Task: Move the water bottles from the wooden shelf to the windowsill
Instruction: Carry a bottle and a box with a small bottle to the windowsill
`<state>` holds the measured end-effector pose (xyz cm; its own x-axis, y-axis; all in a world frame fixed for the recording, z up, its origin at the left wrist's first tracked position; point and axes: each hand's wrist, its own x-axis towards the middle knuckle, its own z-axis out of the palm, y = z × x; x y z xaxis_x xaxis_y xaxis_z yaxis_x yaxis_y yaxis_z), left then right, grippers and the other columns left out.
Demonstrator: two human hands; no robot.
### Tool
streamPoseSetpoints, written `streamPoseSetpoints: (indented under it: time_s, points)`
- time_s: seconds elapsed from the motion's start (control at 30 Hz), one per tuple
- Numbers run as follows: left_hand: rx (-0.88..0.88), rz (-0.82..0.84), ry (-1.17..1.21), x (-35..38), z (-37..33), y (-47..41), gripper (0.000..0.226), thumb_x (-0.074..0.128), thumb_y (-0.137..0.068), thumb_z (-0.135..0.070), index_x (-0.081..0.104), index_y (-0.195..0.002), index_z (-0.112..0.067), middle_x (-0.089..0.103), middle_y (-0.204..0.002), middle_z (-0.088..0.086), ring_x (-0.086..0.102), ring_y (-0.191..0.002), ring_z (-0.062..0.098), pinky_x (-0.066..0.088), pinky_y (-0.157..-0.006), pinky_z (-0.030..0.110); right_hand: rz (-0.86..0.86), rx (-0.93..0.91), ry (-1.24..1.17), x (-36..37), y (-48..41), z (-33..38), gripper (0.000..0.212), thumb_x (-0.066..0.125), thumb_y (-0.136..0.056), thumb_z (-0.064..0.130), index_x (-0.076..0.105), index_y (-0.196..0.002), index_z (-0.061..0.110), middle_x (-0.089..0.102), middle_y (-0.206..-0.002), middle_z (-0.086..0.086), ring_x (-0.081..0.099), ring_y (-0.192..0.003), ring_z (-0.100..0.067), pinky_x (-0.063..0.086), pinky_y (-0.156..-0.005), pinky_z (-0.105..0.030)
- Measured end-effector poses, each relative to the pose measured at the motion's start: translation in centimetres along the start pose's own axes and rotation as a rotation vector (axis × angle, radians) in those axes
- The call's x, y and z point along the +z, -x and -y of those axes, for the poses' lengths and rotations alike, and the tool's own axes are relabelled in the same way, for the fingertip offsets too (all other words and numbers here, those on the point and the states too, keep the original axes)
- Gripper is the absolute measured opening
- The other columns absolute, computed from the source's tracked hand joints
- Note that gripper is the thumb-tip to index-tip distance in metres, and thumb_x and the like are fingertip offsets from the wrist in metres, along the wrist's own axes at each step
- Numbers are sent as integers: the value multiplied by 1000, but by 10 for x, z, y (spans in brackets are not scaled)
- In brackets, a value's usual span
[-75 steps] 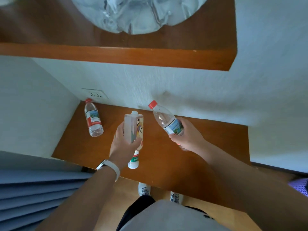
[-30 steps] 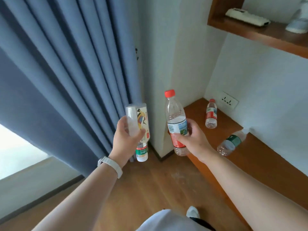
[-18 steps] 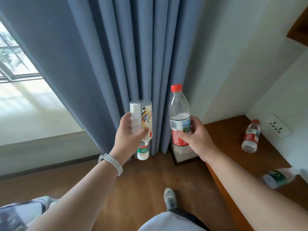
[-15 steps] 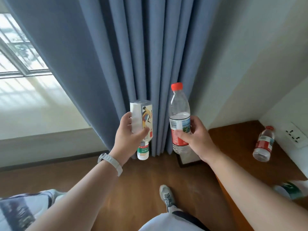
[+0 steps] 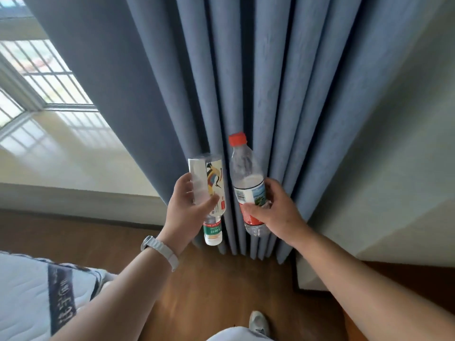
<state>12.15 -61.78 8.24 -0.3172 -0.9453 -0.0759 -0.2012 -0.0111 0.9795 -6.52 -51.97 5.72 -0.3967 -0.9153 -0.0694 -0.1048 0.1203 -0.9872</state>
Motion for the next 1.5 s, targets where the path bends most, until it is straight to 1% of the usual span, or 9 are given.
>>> streamPoseSetpoints:
  time_s: [0.1,0.2,0.43,0.57,0.7,0.83,1.13,1.33,1.5]
  points:
    - [-37,-82,22,-13,3,-1,59,80,-83,-6,50,-132,-20,68,-114,-2,72,-92,4,62,-81,34,104,-1,1,14,-19,2,61,85,-76,16,49,-121,37,68,-112,13,66,-98,5,53,-85,-20]
    - [-69,-168,60,-36,7,0,59,79,-83,-6,50,-132,-21,66,-119,3,69,-103,18,61,-84,43,193,-13,1,36,-30,7,61,84,-78,17,48,-123,38,66,-111,18,64,-98,10,51,-81,-15]
    - [-81,-359,142,-96,22,0,61,80,-81,-5,51,-133,-18,64,-118,6,69,-102,22,62,-70,31,382,-32,19,99,-53,23,55,83,-76,25,50,-115,46,68,-110,16,66,-97,5,56,-81,-22]
    - [-90,-390,156,-132,36,-6,71,86,-78,-16,49,-139,-16,65,-122,8,69,-105,25,63,-74,35,434,-36,24,135,-68,32,55,84,-75,28,51,-116,45,68,-115,10,67,-103,-7,58,-90,-39]
    - [-66,-397,155,-174,41,-25,68,82,-80,-14,48,-140,-17,65,-122,6,70,-103,21,61,-70,28,442,-38,53,177,-84,45,58,82,-80,26,48,-126,37,66,-119,9,66,-106,-9,57,-91,-40]
    - [-22,-418,173,-230,43,-52,68,81,-82,-15,46,-141,-19,64,-123,4,69,-104,19,61,-73,29,450,-51,54,229,-101,60,55,79,-83,25,47,-126,35,64,-124,6,63,-110,-7,55,-89,-24]
    - [39,-528,128,-368,67,-82,58,79,-86,-24,48,-135,-27,65,-123,-4,65,-113,19,57,-94,45,490,-161,143,364,-144,103,59,79,-83,34,46,-133,31,61,-125,4,61,-112,-14,58,-90,-32]
    - [8,-642,151,-429,83,-72,55,75,-89,-18,48,-137,-23,68,-120,1,67,-111,19,60,-90,40,513,-153,131,432,-164,113,47,83,-79,25,55,-112,41,68,-109,11,67,-95,-4,60,-83,-35]
    - [-25,-734,160,-461,91,-77,52,72,-90,-13,49,-137,-19,69,-118,1,68,-107,15,60,-85,29,599,-137,105,475,-183,118,53,80,-67,33,57,-114,35,69,-107,10,69,-94,-8,60,-83,-40]
